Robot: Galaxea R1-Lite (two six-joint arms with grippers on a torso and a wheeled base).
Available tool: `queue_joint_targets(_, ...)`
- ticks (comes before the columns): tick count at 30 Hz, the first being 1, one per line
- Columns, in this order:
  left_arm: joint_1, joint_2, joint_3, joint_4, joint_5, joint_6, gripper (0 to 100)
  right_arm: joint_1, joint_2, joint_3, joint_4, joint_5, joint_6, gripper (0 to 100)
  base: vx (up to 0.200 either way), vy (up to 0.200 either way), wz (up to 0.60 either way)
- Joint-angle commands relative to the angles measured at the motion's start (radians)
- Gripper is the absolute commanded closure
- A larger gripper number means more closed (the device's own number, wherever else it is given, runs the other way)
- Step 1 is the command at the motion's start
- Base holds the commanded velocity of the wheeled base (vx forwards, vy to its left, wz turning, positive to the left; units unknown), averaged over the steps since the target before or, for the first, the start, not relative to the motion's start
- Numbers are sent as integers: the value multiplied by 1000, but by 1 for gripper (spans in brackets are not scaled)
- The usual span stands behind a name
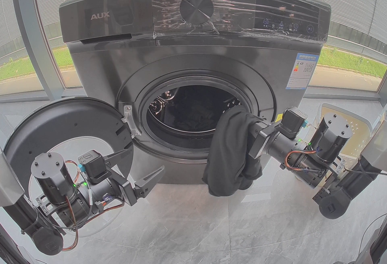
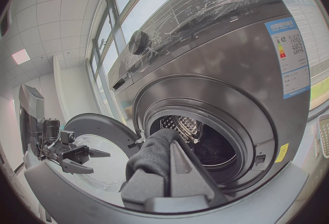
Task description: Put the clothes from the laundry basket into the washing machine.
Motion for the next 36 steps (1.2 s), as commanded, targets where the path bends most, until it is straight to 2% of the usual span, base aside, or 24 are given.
queue_joint_targets(1,-12,86,-37,-1,-3,-1,0,37,2,-4,-1,0,-1,100,0,0,0)
queue_joint_targets(20,-58,281,-168,-1,-5,11,0,181,1,-12,-3,0,-1,100,0,0,0)
queue_joint_targets(23,-61,310,-168,-1,-8,16,0,196,4,-10,-3,0,1,100,0,0,0)
queue_joint_targets(25,-69,343,-182,-1,-9,29,0,212,13,-12,-3,-1,-1,100,0,0,0)
queue_joint_targets(26,-69,343,-182,-1,-9,29,0,212,13,-12,-3,-1,-1,100,0,0,0)
queue_joint_targets(27,-70,359,-202,-1,-12,42,0,216,24,-18,-3,-1,-1,100,0,0,0)
queue_joint_targets(36,-102,432,-319,-2,-14,40,0,233,27,-30,-3,-6,-1,100,0,0,0)
